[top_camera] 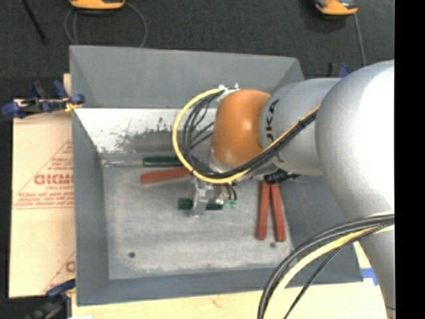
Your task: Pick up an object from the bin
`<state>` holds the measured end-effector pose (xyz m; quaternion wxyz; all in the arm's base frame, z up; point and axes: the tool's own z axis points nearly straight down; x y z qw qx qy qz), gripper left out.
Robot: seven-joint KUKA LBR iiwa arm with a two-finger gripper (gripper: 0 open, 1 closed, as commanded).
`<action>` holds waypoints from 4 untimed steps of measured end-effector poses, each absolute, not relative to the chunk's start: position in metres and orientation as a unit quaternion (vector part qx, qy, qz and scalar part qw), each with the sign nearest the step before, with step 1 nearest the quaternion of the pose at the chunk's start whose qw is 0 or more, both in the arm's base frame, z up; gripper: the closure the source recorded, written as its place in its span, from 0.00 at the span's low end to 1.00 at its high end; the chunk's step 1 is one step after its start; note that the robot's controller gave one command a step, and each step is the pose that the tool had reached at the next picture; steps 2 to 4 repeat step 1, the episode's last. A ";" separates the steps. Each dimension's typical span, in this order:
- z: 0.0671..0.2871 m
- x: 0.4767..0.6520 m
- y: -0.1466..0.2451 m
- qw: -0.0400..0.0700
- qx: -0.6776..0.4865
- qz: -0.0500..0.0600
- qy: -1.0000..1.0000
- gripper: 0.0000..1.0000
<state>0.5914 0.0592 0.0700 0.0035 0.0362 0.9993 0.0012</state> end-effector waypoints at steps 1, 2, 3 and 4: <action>0.184 0.594 0.058 0.006 0.038 0.001 0.999 1.00; 0.184 0.594 0.058 0.006 0.038 0.001 0.999 1.00; 0.184 0.594 0.058 0.006 0.038 0.001 0.999 1.00; 0.184 0.594 0.058 0.006 0.038 0.001 0.999 1.00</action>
Offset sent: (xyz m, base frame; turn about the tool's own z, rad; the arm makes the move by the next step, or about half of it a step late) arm -0.0001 0.0001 0.1079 0.0000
